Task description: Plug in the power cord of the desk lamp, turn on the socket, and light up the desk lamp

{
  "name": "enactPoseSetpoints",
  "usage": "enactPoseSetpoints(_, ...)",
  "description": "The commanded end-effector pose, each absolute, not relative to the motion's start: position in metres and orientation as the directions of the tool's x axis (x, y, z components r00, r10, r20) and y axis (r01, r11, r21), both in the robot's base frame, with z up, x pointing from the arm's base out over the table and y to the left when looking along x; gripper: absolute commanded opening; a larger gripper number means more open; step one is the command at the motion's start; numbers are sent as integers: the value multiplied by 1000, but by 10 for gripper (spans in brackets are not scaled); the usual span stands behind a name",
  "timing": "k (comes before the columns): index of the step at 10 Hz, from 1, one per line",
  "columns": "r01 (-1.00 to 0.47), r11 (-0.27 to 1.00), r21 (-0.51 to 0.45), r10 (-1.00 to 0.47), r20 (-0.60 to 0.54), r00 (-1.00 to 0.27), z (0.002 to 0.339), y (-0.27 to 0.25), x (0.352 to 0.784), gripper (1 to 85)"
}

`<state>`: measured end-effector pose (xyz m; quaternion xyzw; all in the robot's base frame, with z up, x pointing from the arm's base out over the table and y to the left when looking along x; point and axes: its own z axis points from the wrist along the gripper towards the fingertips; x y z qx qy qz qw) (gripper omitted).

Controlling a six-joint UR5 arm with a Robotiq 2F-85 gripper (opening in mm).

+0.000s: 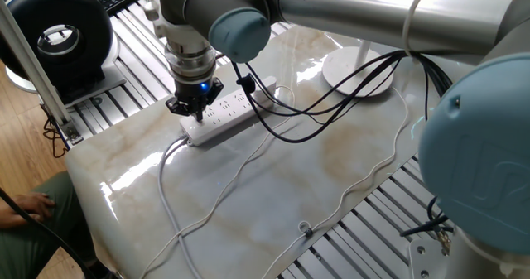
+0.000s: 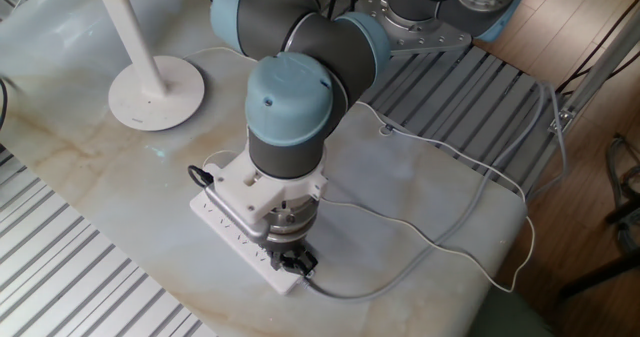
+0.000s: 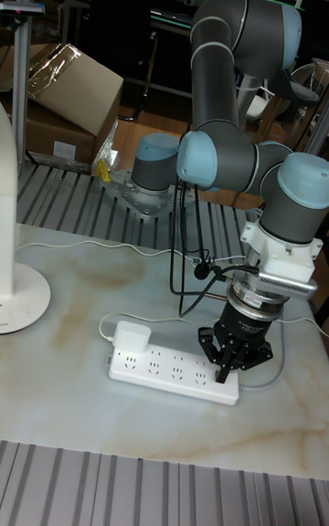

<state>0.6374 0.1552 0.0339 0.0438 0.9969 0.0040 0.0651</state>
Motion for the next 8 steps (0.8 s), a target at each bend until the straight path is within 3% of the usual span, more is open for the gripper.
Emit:
enactPoseSetpoints(1, 86, 996, 26, 89, -145, -985, 31, 155, 640, 10)
enactPoseSetpoints(8, 76, 997, 17, 78, -161, -984, 24, 155, 637, 10)
